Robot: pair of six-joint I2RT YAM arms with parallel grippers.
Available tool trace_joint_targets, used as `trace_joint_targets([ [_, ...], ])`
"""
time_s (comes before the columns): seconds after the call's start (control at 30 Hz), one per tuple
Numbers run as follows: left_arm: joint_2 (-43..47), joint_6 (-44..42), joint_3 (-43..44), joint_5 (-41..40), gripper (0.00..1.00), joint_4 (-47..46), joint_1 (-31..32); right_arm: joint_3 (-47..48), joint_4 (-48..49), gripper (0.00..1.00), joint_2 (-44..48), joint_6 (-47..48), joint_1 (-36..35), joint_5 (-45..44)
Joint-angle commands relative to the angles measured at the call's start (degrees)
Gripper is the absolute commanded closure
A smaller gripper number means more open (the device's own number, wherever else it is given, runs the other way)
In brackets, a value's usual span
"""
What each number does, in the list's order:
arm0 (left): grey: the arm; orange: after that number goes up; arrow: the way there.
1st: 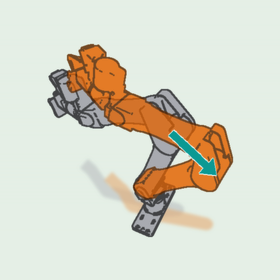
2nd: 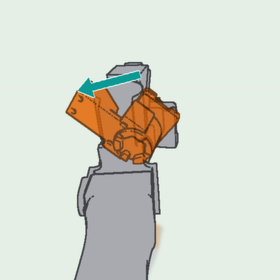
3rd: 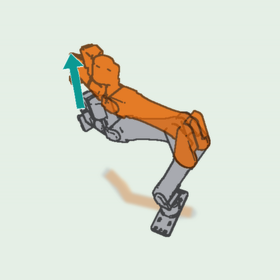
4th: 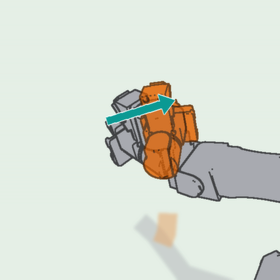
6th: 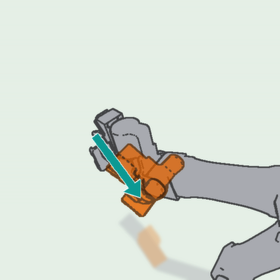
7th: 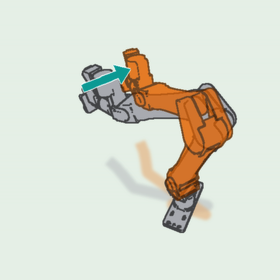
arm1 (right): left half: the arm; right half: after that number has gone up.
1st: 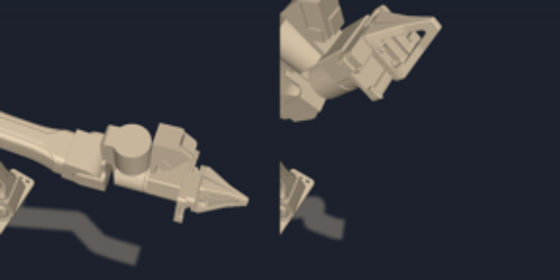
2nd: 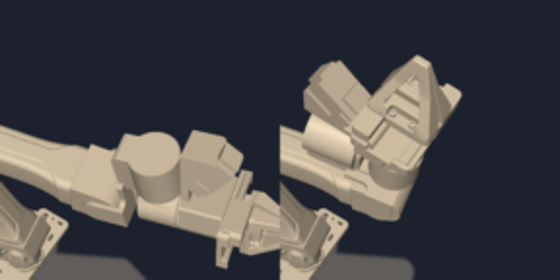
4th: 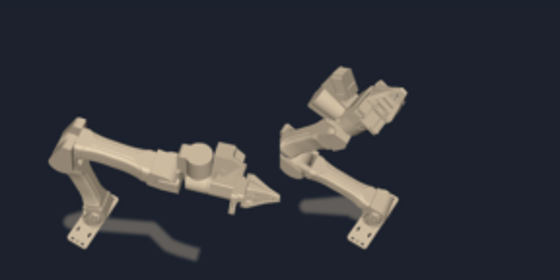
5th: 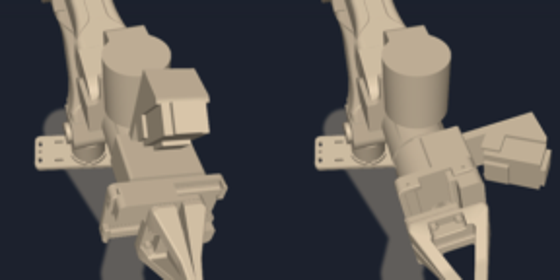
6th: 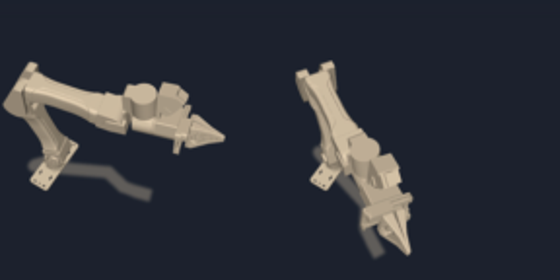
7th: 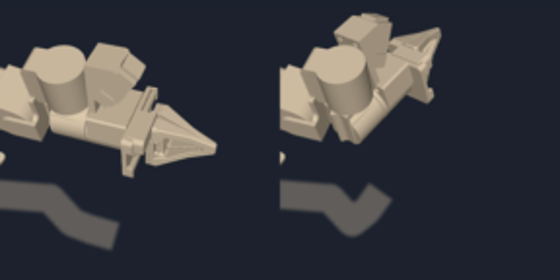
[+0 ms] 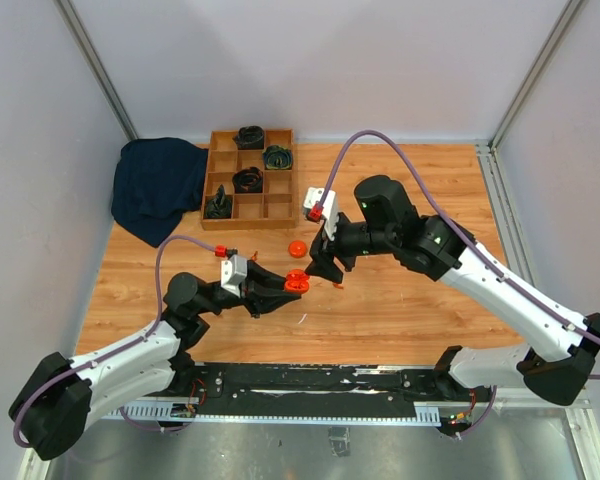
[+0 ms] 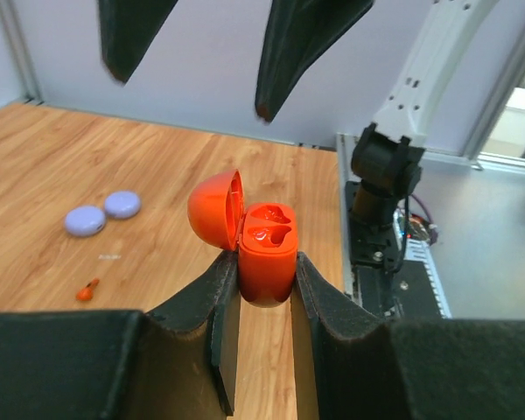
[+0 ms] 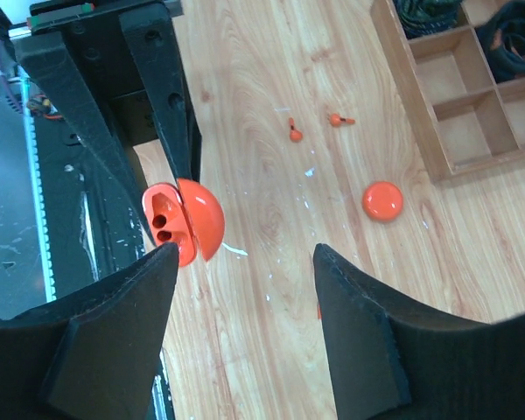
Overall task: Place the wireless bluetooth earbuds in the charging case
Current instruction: Open the charging case, then pick up the earbud from the center of the board.
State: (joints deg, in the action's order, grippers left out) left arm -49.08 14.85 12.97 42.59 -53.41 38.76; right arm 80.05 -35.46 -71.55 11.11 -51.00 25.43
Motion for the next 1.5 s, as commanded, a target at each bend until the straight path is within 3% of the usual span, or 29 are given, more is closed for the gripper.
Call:
trace_joint_targets([
  [0.0, 0.84, -2.72, -5.32, -9.37, 1.0, -6.64, 0.44, -2.69, 0.81, 0.35, 1.64, -2.24, 0.79, -6.3],
  [0.2, 0.86, -4.89, -11.17, -16.85, 1.0, -13.13, 0.44, -8.92, 0.58, 0.35, 0.94, -4.52, 2.79, -13.6],
  [0.6, 0.71, -12.13, -16.49, -23.72, 1.0, -17.23, 0.44, -16.15, 3.64, 0.4, -11.08, -6.99, 8.24, -15.97],
  [1.07, -0.89, -14.14, -16.93, -24.22, 1.0, -15.54, 0.44, -10.08, 5.36, 0.52, -26.53, -2.32, 14.73, -17.64],
  [1.47, -0.96, -14.15, -16.05, -22.83, 1.0, -13.58, 0.44, 1.02, -3.57, 0.59, -37.03, 12.87, 19.15, -13.66],
])
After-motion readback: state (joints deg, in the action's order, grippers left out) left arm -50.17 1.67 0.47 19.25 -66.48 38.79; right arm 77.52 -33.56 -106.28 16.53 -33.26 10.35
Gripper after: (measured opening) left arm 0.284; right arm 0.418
